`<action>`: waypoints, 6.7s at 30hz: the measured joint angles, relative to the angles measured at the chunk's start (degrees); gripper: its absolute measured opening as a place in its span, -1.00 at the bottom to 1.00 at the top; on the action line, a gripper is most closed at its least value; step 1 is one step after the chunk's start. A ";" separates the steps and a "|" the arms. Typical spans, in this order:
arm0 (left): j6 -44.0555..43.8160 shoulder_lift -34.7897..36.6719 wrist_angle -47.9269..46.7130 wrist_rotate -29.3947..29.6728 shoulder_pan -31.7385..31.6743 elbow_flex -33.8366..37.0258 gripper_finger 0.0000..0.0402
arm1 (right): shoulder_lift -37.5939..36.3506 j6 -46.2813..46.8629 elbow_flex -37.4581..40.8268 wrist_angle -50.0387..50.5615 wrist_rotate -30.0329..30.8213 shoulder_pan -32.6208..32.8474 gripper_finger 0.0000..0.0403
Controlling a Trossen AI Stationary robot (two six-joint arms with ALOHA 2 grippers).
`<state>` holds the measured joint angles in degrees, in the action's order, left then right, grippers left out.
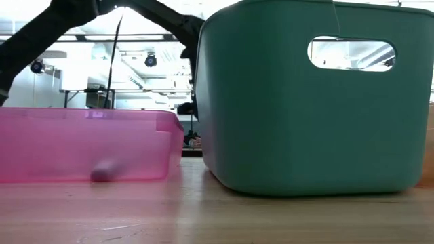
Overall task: Pick & Place Food Item
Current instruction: Put the purple spoon into the pink bin, then return to Home Position
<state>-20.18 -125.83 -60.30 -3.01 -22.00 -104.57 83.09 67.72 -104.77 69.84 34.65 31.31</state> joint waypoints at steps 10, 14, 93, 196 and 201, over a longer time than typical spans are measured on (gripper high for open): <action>8.34 7.38 -4.73 3.13 -0.07 0.00 -1.00 | 0.00 -0.43 0.00 -0.02 0.02 0.02 0.59; 10.95 11.06 -6.27 3.37 -0.21 -0.07 -1.00 | 0.00 -0.43 0.00 -0.06 0.00 0.02 0.59; 108.29 40.88 21.14 15.90 34.14 58.25 -1.00 | 2.32 8.11 1.73 -2.92 -0.59 0.02 0.59; -9.12 81.31 7.14 26.68 34.18 38.60 0.49 | -21.85 -47.59 -9.40 3.73 12.02 -0.74 0.59; -8.15 84.83 9.00 25.94 34.23 43.34 0.49 | -30.07 -38.34 2.74 0.53 12.00 -0.70 0.59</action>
<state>-28.33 -41.00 -51.30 22.92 12.23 -61.24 53.02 29.37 -102.03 70.37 46.65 30.61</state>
